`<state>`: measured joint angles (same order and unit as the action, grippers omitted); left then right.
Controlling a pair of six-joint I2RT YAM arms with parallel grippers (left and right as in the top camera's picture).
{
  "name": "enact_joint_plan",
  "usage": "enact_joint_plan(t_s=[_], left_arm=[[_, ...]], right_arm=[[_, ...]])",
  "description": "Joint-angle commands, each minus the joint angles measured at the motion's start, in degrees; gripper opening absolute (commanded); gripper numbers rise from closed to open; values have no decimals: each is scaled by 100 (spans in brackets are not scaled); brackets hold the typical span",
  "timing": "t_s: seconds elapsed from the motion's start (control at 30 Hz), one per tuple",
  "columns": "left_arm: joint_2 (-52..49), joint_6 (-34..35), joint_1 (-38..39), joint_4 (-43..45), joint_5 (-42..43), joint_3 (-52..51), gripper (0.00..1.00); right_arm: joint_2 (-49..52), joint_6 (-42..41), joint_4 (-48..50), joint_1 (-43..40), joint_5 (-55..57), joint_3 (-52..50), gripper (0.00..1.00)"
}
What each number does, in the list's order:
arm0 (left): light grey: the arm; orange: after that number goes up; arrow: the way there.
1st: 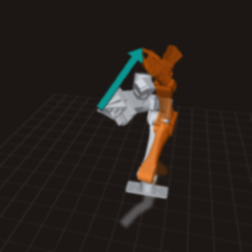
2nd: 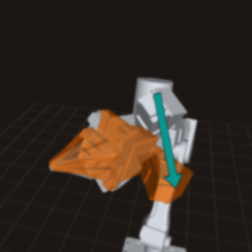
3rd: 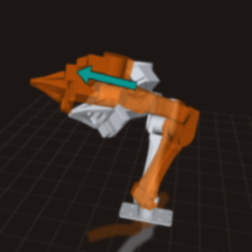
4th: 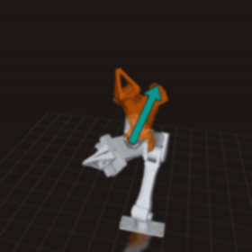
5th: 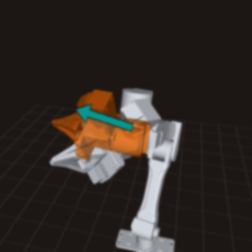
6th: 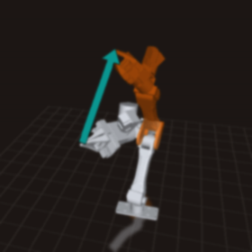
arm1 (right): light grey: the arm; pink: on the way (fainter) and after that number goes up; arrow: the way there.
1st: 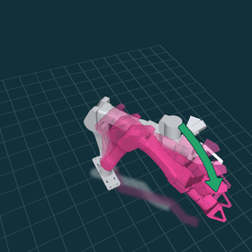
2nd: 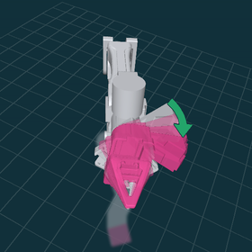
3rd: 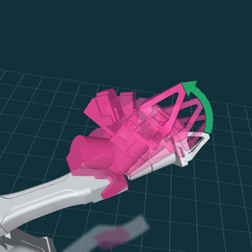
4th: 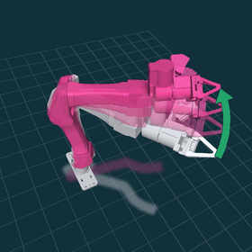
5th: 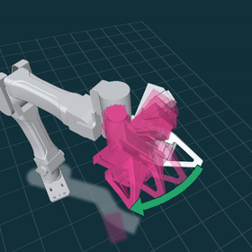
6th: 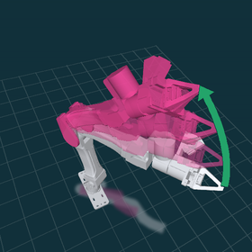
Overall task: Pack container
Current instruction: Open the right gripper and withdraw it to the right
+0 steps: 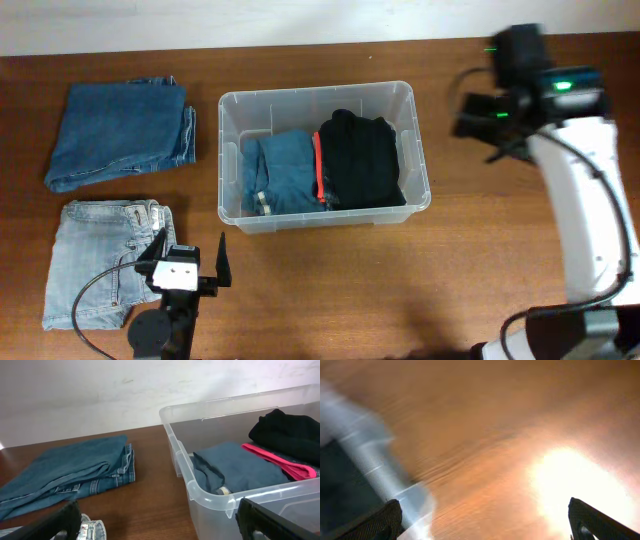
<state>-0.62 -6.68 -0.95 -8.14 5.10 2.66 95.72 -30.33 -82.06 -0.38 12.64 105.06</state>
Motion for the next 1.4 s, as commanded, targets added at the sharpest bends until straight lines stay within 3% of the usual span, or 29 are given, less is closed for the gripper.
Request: enact_joint_plan(t_s=[0.0,0.17,0.37,0.97,1.23,1.37], left_arm=[[28,-94,-28,0,-39,-37,99],[28,-94,-28,0,-39,-37,99],[28,-94,-28,0,-39,-37,99],[28,-92,-28,9,-37,-37,99],[28,-68,-28,101,632,-37,100],[28,153,-31,568,761,39,99]], right_arm=[[-103,-323,-111,-833,0,-275,99],[-76,-321,-184,-1965,-323,-636,99],[-76,-319,-195,-2474,-323,-741,99],[-74,-319,-192,-2476,-319,-741,99],[-74,-319,-192,-2476,-319,-741,99],[-74,-319,-192,-2476,-319,-741,99]])
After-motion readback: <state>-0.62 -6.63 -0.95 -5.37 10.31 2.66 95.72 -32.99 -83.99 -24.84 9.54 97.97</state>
